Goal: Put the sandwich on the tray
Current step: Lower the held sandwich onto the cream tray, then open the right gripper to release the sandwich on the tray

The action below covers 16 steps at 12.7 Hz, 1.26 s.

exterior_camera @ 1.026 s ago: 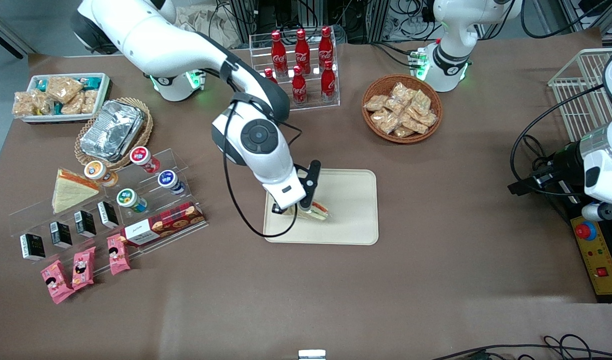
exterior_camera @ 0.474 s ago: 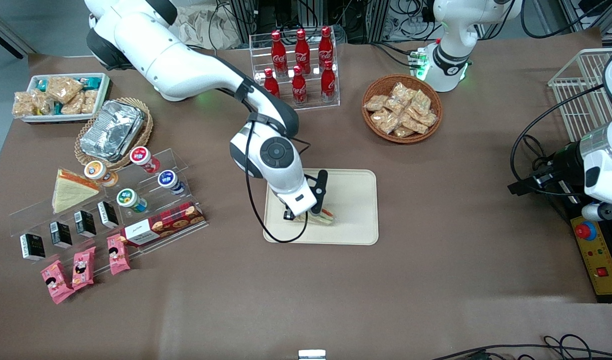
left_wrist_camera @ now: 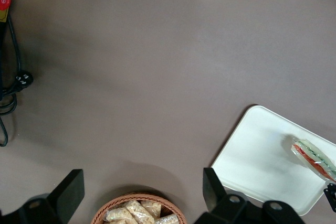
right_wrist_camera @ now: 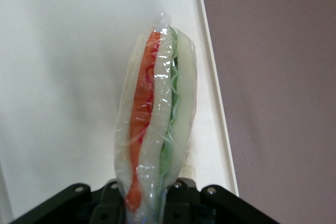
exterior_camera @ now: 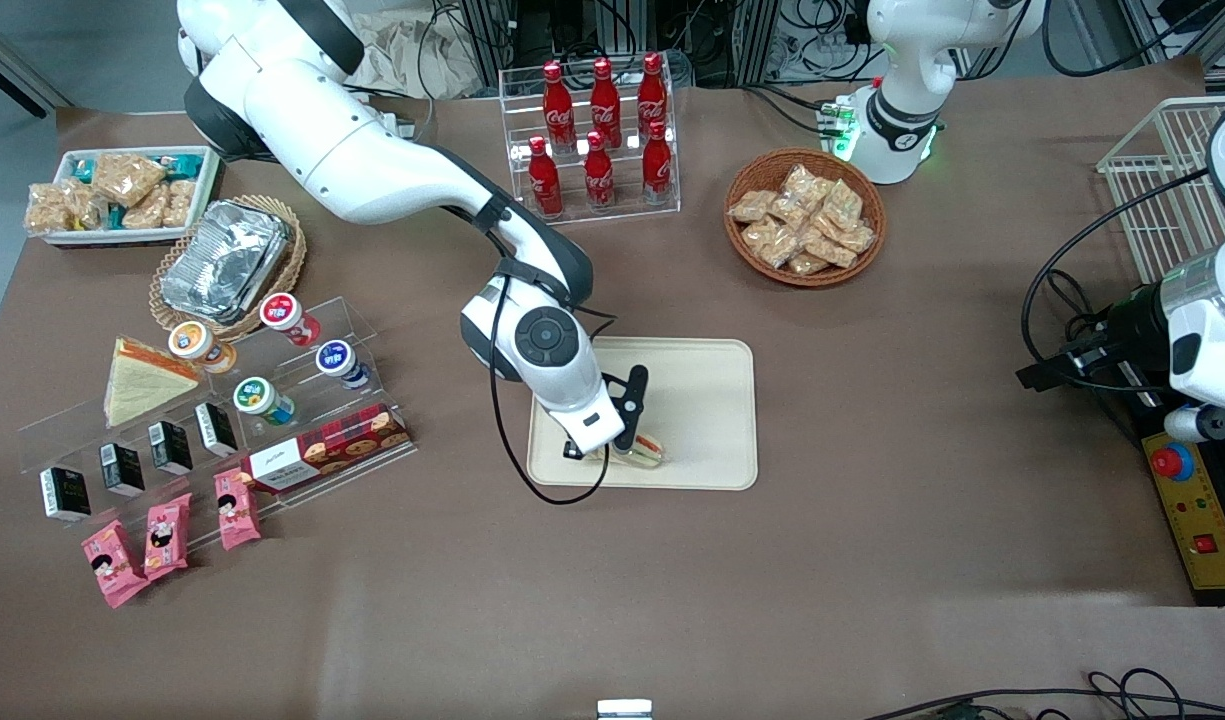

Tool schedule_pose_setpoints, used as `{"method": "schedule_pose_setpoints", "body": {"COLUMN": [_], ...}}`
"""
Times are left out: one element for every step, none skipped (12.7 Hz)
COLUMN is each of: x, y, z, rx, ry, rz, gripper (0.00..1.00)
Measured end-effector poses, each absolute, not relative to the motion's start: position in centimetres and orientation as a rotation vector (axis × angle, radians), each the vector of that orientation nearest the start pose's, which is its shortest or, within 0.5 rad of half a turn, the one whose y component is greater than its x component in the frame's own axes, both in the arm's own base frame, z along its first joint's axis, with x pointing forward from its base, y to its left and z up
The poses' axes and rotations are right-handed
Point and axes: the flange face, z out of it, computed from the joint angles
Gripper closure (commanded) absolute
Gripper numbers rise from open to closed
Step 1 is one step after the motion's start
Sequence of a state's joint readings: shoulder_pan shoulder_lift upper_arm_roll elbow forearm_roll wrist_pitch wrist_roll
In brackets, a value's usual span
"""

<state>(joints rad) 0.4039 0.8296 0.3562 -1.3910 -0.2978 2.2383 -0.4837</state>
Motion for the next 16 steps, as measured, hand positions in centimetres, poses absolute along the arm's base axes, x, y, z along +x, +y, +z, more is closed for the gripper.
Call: {"method": "schedule_pose_setpoints", "body": {"x": [57.9, 57.9, 57.9, 58.0, 58.0, 58.0, 58.0, 58.0, 57.9, 58.0, 58.1, 58.2, 58.4, 58.7, 58.8, 58.8], "y": [46.0, 46.0, 46.0, 46.0, 46.0, 46.0, 46.1, 46.3, 46.5, 46.6, 46.7, 46.7, 46.8, 46.8, 46.7, 46.6], "z": [23.7, 23.5, 23.2, 23.0, 23.0, 23.1, 23.2, 23.4, 23.6, 23.9, 24.3, 24.9, 25.7, 26.8, 27.9, 29.1], "rx": [-2.472, -2.47, -2.467, -2.466, -2.467, -2.466, -2.464, -2.461, -2.459, -2.457, -2.455, -2.456, -2.458, -2.462, -2.466, -2.47], "ry": [-1.889, -1.891, -1.898, -1.902, -1.903, -1.903, -1.905, -1.908, -1.91, -1.911, -1.912, -1.912, -1.91, -1.91, -1.911, -1.912], "rz": [-0.116, -0.12, -0.125, -0.129, -0.133, -0.137, -0.141, -0.146, -0.151, -0.16, -0.171, -0.186, -0.207, -0.229, -0.243, -0.249], "gripper": [0.8, 0.79, 0.73, 0.53, 0.52, 0.51, 0.49, 0.41, 0.41, 0.16, 0.0, 0.0, 0.0, 0.0, 0.0, 0.0]}}
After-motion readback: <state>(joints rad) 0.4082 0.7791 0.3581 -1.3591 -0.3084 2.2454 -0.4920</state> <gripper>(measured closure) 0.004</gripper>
